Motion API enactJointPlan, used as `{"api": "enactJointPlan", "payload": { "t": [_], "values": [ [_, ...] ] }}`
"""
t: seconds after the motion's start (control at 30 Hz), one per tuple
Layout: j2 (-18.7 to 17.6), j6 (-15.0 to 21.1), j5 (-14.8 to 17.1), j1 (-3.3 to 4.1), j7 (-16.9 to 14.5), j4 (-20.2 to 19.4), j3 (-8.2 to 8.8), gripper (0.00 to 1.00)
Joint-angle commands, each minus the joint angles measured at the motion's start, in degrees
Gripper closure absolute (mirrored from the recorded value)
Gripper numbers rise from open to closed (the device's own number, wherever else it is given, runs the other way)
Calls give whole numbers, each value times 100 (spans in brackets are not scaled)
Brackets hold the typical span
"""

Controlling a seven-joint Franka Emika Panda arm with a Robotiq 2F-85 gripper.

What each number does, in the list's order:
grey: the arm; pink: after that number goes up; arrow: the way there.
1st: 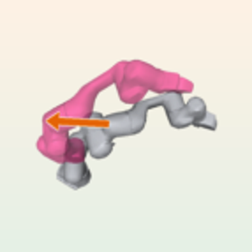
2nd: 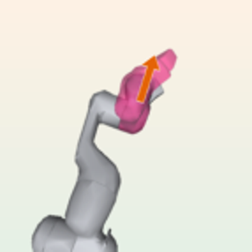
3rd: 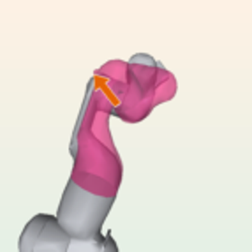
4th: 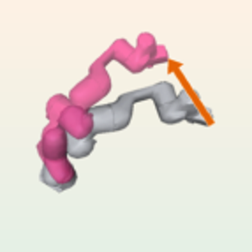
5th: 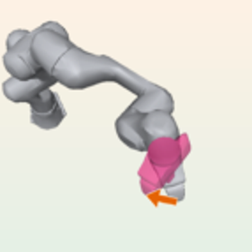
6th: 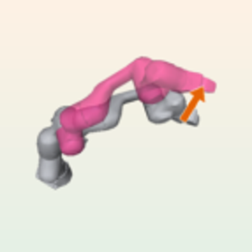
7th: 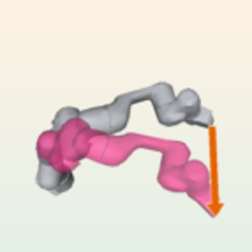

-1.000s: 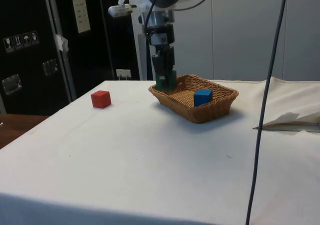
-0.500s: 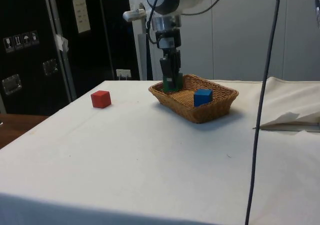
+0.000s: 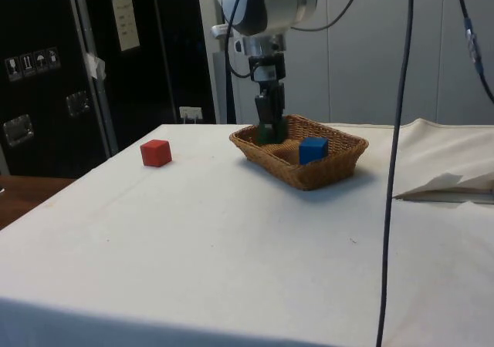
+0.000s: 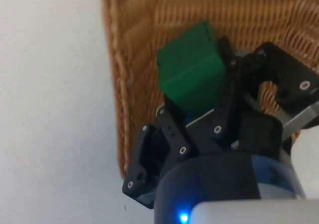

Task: Pick up exactly two blocks and place them into the basket.

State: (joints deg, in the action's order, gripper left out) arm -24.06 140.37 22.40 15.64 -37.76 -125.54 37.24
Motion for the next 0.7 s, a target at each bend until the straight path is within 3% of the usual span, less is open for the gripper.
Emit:
{"api": "enactJointPlan", "payload": {
  "t": [0.0,0.07,0.1,0.13,0.33,0.4,0.43,0.47,0.67],
  "values": [
    [-80,-29,109,-97,-149,69,-29,96],
    [-189,-23,229,-120,-286,109,0,96],
    [-155,0,155,-29,-201,69,69,96],
    [-235,-29,286,-126,-350,132,17,96],
    [-498,-52,619,-109,-659,241,103,96],
    [-516,-69,653,-103,-688,258,126,96],
    [-544,-29,636,-63,-653,246,149,96],
    [-521,-74,659,-97,-699,258,138,96],
    [-470,-155,613,-63,-705,275,229,96]
  ]
}}
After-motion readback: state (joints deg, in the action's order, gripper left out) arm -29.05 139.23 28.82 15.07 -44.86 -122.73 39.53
